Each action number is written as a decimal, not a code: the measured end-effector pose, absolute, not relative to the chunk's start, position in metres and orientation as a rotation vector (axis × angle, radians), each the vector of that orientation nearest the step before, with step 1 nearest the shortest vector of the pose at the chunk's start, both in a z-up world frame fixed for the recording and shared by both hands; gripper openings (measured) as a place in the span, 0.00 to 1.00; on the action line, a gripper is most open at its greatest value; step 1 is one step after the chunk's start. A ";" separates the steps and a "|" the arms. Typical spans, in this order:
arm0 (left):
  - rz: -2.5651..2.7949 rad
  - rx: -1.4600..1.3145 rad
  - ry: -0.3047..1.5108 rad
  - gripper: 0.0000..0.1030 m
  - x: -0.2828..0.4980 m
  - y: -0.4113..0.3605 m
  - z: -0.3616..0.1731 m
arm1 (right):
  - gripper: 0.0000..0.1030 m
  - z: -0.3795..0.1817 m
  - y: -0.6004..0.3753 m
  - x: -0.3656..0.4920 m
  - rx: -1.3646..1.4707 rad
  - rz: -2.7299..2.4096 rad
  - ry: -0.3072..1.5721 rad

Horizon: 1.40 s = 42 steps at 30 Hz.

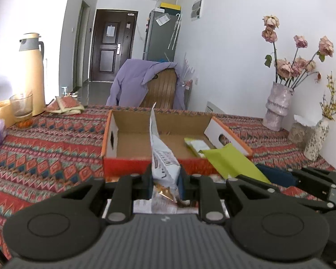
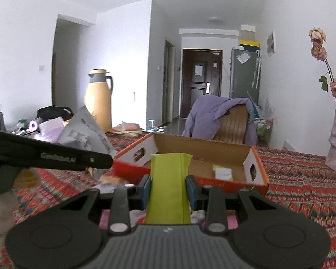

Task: Organize snacks
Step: 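Carry both packets over the open box, then open both tools to drop the bar and white packet into the box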

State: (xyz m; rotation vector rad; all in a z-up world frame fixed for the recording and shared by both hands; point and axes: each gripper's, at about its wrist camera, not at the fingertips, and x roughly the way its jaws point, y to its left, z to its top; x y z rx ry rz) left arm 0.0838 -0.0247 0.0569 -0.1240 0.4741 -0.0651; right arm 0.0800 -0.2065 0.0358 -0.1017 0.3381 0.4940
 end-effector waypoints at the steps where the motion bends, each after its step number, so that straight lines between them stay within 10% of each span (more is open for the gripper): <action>1: -0.064 -0.121 0.471 0.20 0.093 -0.026 0.059 | 0.32 0.037 -0.206 0.089 -0.099 0.489 0.342; 26: 0.126 -0.066 0.690 0.21 0.282 -0.014 0.007 | 0.32 0.008 -0.167 0.332 0.012 0.336 0.620; 31: 0.115 -0.042 0.676 0.51 0.278 -0.013 -0.002 | 0.33 -0.008 -0.174 0.335 0.028 0.337 0.667; 33: 0.115 -0.041 0.648 0.62 0.271 -0.013 0.002 | 0.41 -0.009 -0.179 0.332 0.026 0.327 0.660; 36: 0.112 -0.039 0.606 0.86 0.260 -0.010 0.009 | 0.82 -0.003 -0.191 0.323 0.045 0.307 0.636; 42: 0.101 -0.063 0.510 1.00 0.229 -0.005 0.026 | 1.00 0.015 -0.218 0.298 0.091 0.310 0.566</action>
